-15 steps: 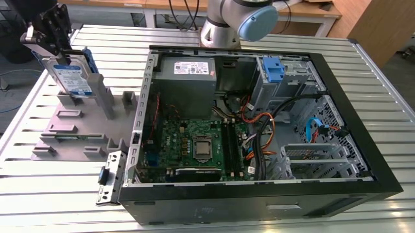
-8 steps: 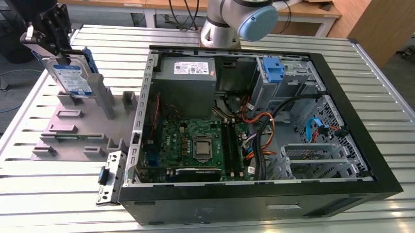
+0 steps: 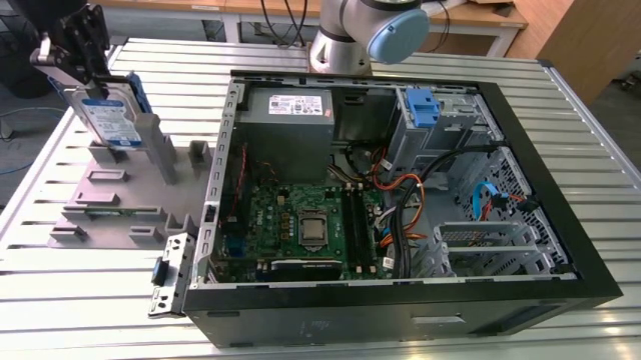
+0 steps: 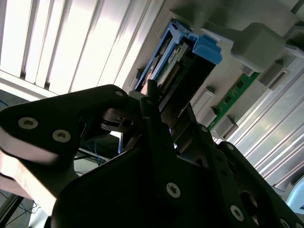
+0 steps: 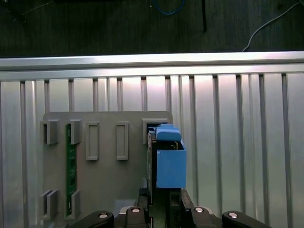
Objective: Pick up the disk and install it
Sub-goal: 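Pick up the disk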
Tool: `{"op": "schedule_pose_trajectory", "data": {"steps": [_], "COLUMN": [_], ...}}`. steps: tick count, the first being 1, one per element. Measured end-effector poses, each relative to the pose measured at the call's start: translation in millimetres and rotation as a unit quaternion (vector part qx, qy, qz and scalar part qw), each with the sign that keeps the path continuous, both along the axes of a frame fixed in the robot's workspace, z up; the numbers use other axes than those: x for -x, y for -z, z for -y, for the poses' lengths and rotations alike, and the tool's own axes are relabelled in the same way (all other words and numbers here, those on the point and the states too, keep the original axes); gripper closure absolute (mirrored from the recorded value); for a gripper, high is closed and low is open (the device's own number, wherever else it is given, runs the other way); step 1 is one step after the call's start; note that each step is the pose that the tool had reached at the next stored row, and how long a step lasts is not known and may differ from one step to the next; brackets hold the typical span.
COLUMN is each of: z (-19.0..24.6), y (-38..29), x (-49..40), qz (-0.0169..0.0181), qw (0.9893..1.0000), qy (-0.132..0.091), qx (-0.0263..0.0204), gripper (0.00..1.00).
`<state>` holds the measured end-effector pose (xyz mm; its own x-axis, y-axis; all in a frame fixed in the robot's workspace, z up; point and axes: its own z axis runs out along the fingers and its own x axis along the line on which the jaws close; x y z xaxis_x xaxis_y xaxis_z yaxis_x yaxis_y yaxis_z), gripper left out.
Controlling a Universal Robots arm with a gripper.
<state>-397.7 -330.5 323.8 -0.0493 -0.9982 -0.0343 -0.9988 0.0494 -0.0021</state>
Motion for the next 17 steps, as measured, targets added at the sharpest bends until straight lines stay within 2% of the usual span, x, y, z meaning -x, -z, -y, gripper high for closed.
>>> {"op": "schedule_pose_trajectory", "data": {"steps": [5,12,17], "z": [0.0,0.0,0.0], "y": [-3.7,-4.4,-8.7], "x": [0.0,0.0,0.0], "qz": [0.0001,0.0000,0.0000], "qw": [1.0000,1.0000,1.0000], "qy": [0.000,0.000,0.000], "qx": [-0.0001,0.0000,0.0000], "gripper": [0.65,0.65,0.65]}}
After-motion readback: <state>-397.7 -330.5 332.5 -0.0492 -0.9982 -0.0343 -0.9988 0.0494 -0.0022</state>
